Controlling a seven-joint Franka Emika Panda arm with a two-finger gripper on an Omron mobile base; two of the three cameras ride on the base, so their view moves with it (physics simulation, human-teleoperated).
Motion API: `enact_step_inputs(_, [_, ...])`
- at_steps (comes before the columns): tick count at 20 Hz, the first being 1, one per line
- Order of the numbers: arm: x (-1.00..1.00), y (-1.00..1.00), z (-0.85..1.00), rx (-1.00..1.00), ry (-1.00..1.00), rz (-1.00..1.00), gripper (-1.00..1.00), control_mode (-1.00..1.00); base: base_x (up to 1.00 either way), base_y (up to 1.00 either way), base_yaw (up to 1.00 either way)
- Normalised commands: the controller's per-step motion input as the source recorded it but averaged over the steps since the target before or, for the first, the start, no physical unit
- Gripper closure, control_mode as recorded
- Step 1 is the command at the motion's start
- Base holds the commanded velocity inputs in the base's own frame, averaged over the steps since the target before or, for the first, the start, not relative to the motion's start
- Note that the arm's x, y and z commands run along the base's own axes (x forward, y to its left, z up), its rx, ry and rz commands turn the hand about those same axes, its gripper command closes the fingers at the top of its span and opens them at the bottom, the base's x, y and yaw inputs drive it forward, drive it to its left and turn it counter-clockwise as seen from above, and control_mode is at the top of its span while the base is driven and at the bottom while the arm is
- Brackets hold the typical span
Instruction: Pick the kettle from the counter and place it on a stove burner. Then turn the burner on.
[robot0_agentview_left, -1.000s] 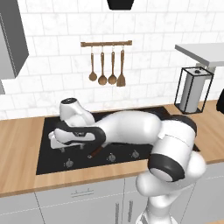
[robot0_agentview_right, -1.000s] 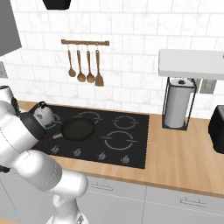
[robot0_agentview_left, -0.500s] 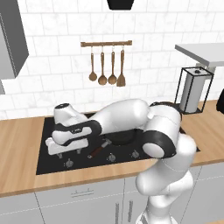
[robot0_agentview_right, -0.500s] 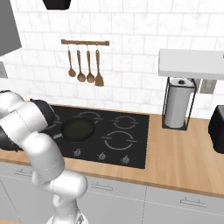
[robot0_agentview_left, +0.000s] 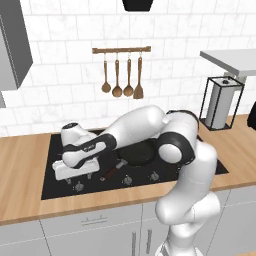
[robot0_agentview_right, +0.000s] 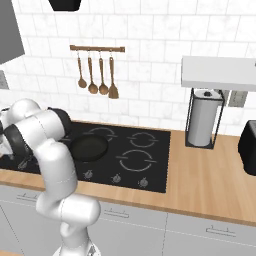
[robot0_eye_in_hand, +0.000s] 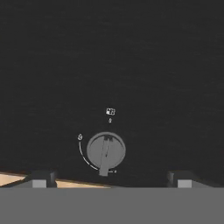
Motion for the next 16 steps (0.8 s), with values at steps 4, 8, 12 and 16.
enact_step_inputs(4, [0.00,0.00,-0.33,0.01,0.00,-0.07,-1.00,-1.00,0.00,0.00,0.00])
enact_step_inputs(8, [0.00,0.00,-0.32,0.01,0.00,-0.08,-1.00,-1.00,0.00,0.00,0.00])
enact_step_inputs(12, [0.00,0.00,-0.26,0.01,0.00,-0.09,-1.00,-1.00,0.00,0.00,0.00])
enact_step_inputs(16, [0.00,0.00,-0.13,0.00,0.00,-0.09,-1.00,-1.00,0.00,0.00,0.00])
